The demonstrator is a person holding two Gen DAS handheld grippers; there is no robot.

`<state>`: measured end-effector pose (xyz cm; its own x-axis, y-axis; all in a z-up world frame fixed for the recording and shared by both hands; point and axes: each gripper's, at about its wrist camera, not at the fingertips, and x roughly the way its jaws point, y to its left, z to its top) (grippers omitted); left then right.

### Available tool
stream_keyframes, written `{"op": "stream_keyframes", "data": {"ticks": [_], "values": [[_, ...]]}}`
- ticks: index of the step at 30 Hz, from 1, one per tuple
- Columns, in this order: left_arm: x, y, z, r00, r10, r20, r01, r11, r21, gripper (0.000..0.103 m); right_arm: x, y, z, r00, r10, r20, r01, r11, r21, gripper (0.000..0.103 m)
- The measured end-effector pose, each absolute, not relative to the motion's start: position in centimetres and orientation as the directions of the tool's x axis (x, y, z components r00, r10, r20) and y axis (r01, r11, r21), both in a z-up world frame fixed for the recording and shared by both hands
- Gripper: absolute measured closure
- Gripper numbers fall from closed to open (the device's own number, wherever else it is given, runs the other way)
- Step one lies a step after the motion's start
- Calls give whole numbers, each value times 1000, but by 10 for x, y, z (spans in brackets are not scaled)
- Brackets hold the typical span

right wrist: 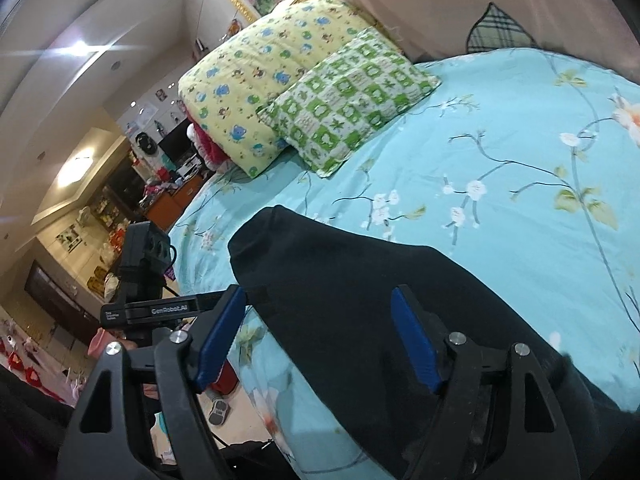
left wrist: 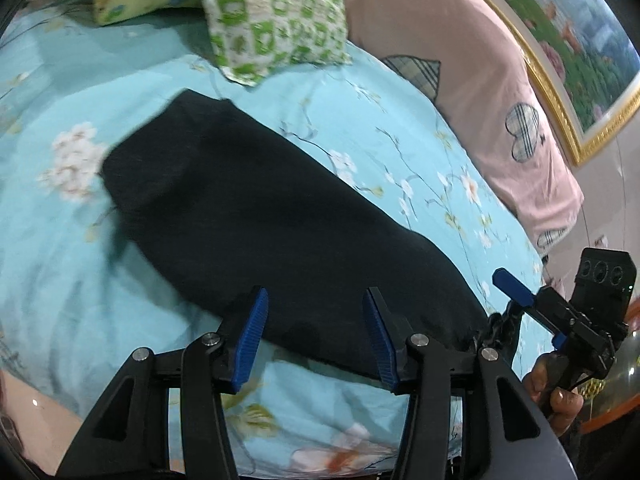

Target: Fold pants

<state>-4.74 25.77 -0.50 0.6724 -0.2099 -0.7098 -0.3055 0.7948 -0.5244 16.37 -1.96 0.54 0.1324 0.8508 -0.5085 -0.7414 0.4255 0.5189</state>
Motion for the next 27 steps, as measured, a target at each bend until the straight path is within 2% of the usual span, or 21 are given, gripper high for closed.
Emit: {"op": "stream_keyframes", "data": {"ticks": [8,17,27], "values": [[-71,287,5,703,-149,-695,-365,764,-532,47,175,22,5,73,845,-530,-769,386,509,27],[-89,324,-14,692,-104,-714,-464,694,-551,47,187,83,9,15,805,-593,-834,337,436,27],[-85,339,-30,688,-112,-717,-494,651,-576,47,200,140,0,-29,750,-661,-877,298,376,27]]}}
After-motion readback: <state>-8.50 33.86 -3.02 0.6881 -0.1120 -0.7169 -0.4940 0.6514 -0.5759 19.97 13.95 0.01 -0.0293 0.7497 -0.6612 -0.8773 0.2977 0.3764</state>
